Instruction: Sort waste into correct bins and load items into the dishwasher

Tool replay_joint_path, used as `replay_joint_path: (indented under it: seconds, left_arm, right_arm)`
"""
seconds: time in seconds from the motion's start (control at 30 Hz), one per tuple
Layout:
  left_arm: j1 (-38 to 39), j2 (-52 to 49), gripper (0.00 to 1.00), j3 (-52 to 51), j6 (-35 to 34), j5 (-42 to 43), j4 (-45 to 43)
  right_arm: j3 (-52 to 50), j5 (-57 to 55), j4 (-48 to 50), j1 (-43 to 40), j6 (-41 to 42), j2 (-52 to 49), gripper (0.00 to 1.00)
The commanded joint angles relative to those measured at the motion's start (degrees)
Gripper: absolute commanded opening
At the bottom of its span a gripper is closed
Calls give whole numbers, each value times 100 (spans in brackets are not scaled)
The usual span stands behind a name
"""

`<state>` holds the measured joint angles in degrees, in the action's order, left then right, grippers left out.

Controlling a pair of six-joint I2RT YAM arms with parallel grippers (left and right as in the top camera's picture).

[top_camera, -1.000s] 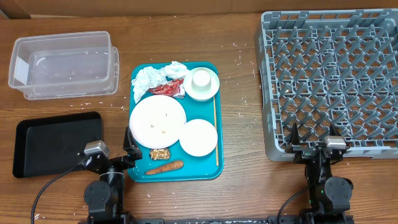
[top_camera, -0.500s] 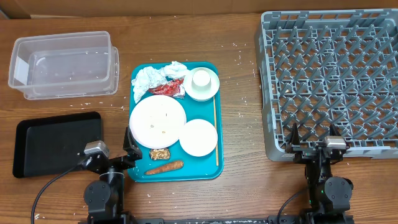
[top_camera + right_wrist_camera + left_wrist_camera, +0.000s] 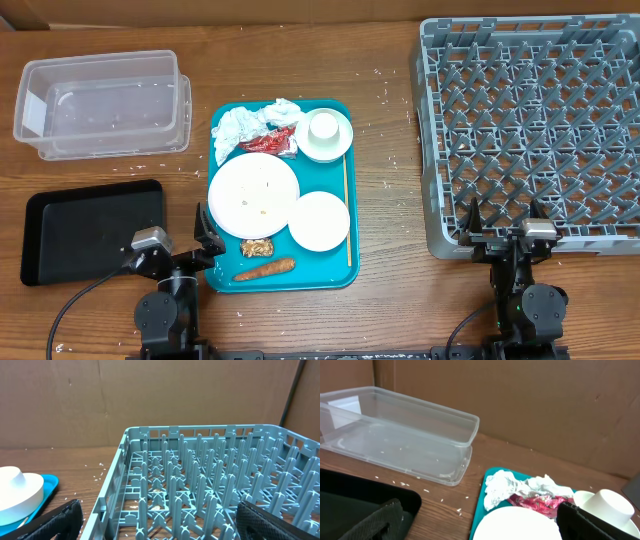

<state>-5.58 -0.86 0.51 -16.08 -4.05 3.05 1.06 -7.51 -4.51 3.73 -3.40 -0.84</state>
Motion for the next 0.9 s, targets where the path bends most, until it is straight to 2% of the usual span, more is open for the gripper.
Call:
replay_joint_path:
  seconds: [0.0,0.2,0.27,0.33,0.47,0.53,0.77,0.87]
  left_arm:
    - [37,61,100,-24,-42,553,-234]
    - [37,61,100,-24,-1027,3115,-756]
    - [37,61,100,-24,-1392,3571,-765]
    - [37,61,100,-24,-1858,3746,-763]
    - [37,61,100,-24,-3652,3897,-761]
    - [33,61,100,-24,-4022,3794,-828]
    - [31,59,100,24,-4089,3967,-1757]
    - [31,26,100,227,-3698,3969,-1692]
  right_arm:
    - [-59,9,33,-31,20,68,100]
    - [-59,9,33,-31,20,68,100]
    - [-59,11,33,-31,20,68,100]
    - [-59,9,33,-31,20,68,100]
    - [-59,9,33,-31,20,68,100]
    - [-59,9,33,-31,20,68,100]
    - [-59,9,33,-31,20,68,100]
    - [-59,9,33,-31,20,68,100]
